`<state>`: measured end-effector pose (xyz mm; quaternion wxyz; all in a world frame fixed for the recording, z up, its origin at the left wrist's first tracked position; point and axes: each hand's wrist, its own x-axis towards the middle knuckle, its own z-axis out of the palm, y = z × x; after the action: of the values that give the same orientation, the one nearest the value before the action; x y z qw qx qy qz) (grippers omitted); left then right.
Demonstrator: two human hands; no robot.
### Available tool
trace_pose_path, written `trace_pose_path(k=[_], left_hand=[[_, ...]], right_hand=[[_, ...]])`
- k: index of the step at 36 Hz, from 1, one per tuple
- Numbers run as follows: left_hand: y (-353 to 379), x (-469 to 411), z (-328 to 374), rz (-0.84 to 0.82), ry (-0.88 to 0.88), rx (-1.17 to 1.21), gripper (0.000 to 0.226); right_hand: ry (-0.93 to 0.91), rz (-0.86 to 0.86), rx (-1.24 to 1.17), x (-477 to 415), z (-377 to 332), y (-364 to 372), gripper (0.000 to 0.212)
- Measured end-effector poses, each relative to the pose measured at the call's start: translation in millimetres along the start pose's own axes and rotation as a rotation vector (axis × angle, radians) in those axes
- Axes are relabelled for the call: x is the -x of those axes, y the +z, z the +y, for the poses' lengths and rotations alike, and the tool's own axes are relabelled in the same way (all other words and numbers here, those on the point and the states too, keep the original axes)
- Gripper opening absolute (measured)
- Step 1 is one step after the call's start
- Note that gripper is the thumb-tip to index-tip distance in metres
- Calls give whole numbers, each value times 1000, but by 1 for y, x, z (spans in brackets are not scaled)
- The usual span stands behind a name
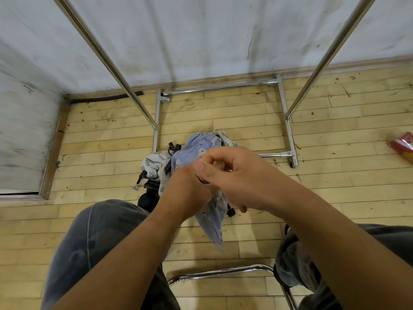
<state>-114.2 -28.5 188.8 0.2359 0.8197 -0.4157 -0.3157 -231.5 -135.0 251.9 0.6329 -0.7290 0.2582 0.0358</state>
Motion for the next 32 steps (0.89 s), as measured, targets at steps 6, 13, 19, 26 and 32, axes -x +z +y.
trace_pose_path(k=[6, 13, 19, 26, 32], left_hand=[[-7, 7, 4, 4, 7, 143, 31], [-1, 5, 12, -165, 121, 167, 40], [1, 2, 3, -142, 69, 145, 51], [5, 1, 1, -172, 2, 88, 21], [12, -2, -5, -161, 45, -21, 38]], right_hand=[[5, 178, 184, -6, 9, 1, 40], [-38, 271, 41, -11, 10, 6, 55], [-41, 253, -108, -9, 5, 1, 59], [-75, 221, -95, -4, 5, 7, 52], [-156, 208, 16, -2, 4, 9, 55]])
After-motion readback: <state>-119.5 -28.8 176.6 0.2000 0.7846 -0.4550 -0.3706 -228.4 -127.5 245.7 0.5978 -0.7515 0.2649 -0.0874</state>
